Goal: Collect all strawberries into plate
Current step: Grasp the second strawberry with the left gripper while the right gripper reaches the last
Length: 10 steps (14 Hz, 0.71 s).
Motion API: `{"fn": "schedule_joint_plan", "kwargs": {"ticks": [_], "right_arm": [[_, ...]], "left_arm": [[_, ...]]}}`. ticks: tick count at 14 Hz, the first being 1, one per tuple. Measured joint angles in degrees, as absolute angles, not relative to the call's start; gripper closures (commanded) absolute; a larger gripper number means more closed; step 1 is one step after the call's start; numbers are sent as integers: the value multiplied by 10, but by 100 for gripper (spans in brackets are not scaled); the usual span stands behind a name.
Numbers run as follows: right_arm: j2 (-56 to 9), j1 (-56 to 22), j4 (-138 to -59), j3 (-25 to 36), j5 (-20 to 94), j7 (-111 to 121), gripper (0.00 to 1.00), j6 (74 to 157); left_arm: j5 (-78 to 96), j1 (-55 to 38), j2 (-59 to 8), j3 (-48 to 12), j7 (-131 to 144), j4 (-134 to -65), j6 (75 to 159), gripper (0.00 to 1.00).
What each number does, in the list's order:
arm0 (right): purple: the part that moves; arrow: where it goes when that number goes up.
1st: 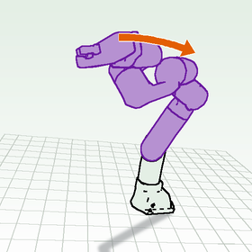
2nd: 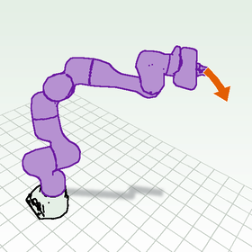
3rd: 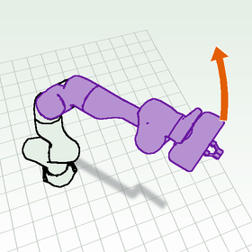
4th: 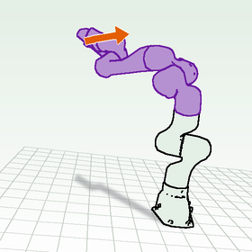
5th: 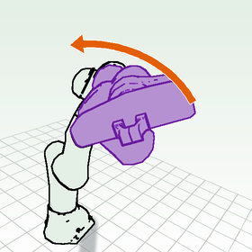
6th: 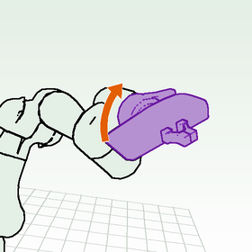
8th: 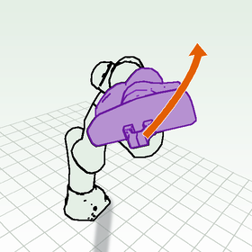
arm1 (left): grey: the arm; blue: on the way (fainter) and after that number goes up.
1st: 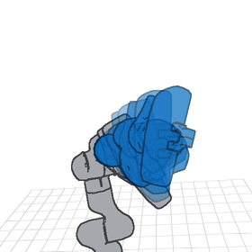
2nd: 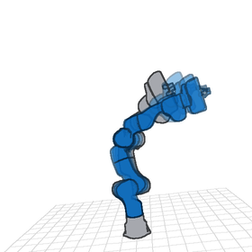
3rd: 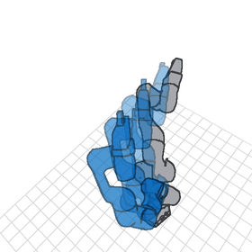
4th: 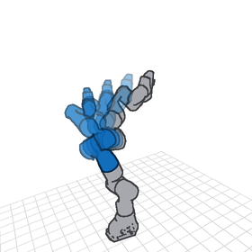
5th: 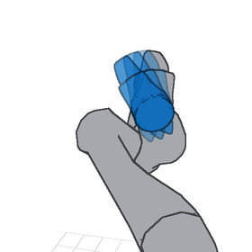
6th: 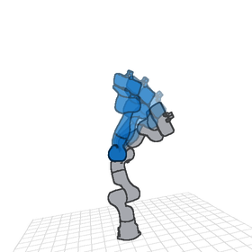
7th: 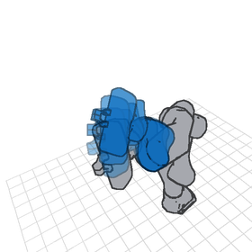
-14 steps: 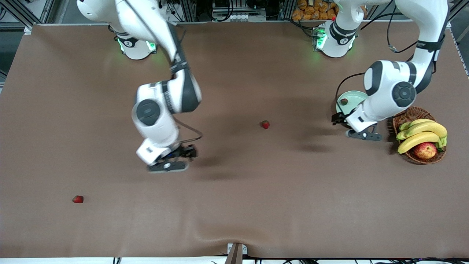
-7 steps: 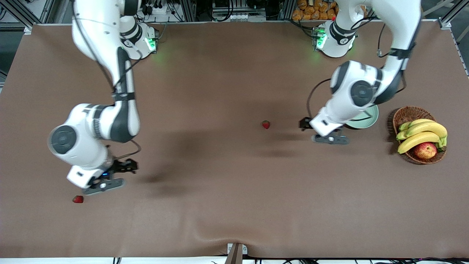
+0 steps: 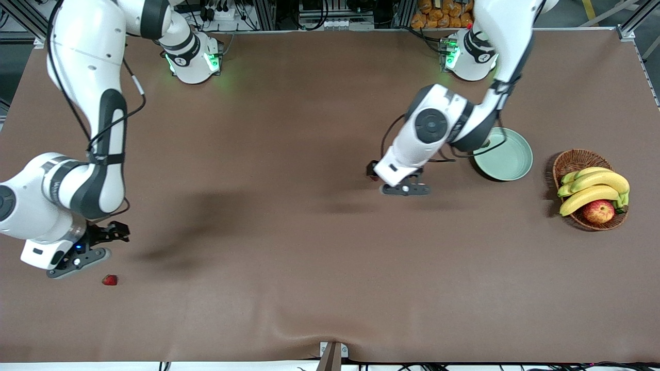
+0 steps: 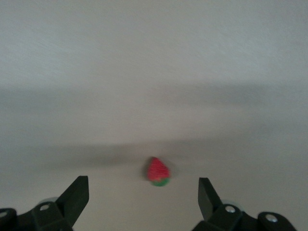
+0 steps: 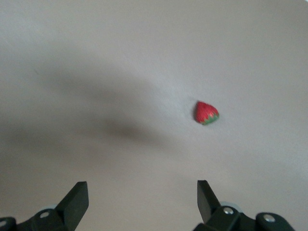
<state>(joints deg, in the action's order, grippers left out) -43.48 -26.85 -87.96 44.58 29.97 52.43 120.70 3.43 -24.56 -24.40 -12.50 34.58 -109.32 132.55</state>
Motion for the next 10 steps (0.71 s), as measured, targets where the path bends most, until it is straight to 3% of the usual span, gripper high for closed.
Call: {"fn": "schedule_joint_plan", "kwargs": {"ticks": [6,7,10], "right_arm": [[-491,-129,-820,345,297,746,0,1219],[-505,-120,-806,342,297,781,0,1233],[-528,-114,-781,329,297,842,0,1294]], "left_arm": [[-47,-285,-324,-122,439,-1070,1340,0],[-47,-285,-328,-122,440,-1070,1340,9],[-47,-285,-334,-121,440,-1072,1340,17]]}}
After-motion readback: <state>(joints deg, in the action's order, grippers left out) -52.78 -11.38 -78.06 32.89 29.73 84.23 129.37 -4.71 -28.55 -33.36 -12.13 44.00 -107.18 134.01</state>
